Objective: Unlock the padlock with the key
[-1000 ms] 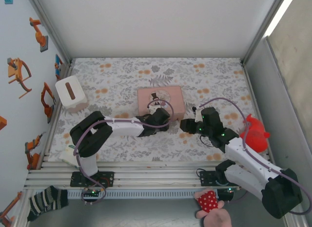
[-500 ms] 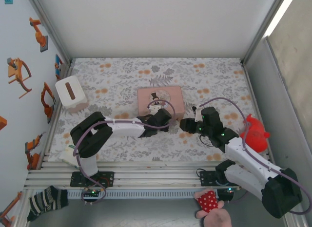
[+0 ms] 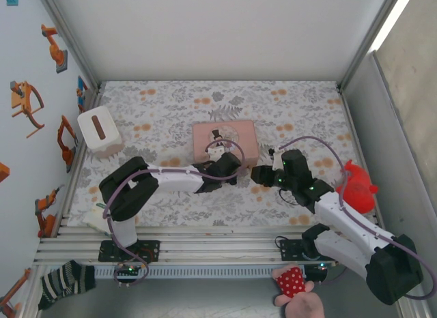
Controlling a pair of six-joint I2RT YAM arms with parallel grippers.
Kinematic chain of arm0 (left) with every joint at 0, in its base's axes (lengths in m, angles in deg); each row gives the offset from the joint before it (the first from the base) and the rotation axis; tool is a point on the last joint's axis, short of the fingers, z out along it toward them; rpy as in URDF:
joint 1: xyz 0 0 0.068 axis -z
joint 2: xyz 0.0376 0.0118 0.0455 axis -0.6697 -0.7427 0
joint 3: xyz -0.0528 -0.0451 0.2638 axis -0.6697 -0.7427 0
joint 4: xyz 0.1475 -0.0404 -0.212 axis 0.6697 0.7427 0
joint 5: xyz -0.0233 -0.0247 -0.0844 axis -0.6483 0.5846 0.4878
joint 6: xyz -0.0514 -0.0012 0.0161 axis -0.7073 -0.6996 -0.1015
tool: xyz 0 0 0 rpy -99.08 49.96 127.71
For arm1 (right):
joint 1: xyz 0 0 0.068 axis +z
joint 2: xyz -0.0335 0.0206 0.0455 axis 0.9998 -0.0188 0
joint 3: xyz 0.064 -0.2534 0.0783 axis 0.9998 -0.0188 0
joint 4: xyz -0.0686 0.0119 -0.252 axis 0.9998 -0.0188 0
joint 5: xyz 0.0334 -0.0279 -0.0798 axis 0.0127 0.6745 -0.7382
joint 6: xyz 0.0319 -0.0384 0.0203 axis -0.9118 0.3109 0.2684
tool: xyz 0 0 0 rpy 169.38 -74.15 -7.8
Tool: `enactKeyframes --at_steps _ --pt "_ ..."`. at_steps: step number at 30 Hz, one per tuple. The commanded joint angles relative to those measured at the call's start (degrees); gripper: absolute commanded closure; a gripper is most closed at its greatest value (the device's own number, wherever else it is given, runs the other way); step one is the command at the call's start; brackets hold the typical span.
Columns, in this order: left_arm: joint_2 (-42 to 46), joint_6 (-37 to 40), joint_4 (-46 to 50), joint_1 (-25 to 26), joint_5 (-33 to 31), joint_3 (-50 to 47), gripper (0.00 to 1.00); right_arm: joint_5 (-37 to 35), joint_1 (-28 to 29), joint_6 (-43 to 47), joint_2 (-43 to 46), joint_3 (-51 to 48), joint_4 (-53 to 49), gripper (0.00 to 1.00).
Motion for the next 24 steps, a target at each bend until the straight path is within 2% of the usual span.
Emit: enactKeyframes --at_steps 1,9,14,17,24 --pt "-1.2 -1.6 -0.6 0.1 -2.2 1.4 0.61 0.5 -0.6 -0.8 0.3 -0.1 1.0 0.59" --pt "-2.1 0.2 -2.3 0.1 -1.2 2.3 0.64 0.7 -0.9 -0.8 0.7 -0.4 0.7 0.59" --pt "-1.6 0.2 -1.8 0.1 -1.6 2.0 0.76 0.6 -0.9 -0.8 0.9 -0.4 0.3 0.59" --pt "-0.7 0.1 -0.8 0.1 -1.6 2.1 0.78 0.5 -1.0 -0.7 0.6 -0.5 0.0 0.59" --pt "2.7 -1.0 8.8 0.1 4.3 6.9 0.80 3.4 -1.0 -0.6 -0.2 -1.2 -1.0 0.59"
